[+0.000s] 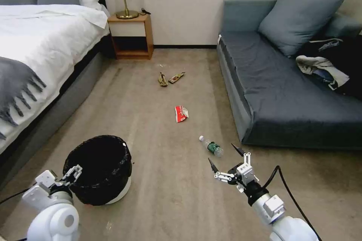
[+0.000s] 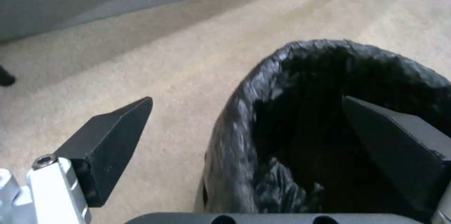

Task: Pick up the trash bin, then pick up the garbage on the floor and place it into the trash bin.

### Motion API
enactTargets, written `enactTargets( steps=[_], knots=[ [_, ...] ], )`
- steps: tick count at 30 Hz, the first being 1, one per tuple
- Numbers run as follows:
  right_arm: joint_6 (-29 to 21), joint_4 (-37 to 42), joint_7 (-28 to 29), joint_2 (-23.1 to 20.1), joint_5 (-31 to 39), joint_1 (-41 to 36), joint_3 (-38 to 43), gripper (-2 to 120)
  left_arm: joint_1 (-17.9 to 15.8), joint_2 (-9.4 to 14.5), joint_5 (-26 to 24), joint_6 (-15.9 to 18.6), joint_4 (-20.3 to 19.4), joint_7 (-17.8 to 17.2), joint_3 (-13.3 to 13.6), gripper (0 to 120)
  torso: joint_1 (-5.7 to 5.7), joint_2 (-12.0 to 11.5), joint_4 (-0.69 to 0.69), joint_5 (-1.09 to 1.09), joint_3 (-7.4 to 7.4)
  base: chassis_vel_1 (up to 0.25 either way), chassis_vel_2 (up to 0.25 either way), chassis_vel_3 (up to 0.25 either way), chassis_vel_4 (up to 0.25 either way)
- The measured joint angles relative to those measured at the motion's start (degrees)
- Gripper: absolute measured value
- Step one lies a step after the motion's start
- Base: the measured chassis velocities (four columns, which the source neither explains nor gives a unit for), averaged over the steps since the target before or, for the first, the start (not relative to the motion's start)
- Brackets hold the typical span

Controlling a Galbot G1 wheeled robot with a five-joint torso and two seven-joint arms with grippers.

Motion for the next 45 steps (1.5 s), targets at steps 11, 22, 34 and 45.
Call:
enactTargets(
  steps=[11, 22, 34, 45],
  knots=[
    [0.28, -0.57, 0.27, 0.49, -1.12, -0.36, -0.29, 100, -4.09, 2.92, 3.7, 3.35, 5.56, 2.89, 2.27, 100, 0.0, 0.0, -0.01, 0.0, 0.0, 0.0, 0.0, 0.0, 0.0],
    [0.7, -0.97, 0.41, 0.92, -2.11, -0.66, -0.31, 100, -4.79, 3.24, 5.06, 6.44, 9.23, 1.84, 2.77, 100, 0.0, 0.0, 0.0, 0.0, 0.0, 0.0, 0.0, 0.0, 0.0],
    [1.57, -1.28, 0.54, 1.22, -3.51, -1.47, -0.27, 100, -5.71, 3.95, 3.79, 7.25, 11.53, 2.17, 3.22, 85, 0.0, 0.0, 0.0, 0.02, 0.0, 0.0, 0.0, 0.0, 0.0],
    [1.87, -1.3, 0.69, 1.32, -4.15, -1.54, -0.22, 100, -5.6, 4.04, 4.13, 6.55, 11.31, 2.28, 3.33, 43, 0.0, 0.0, 0.0, -0.03, 0.0, 0.0, 0.0, 0.0, 0.0]
  ],
)
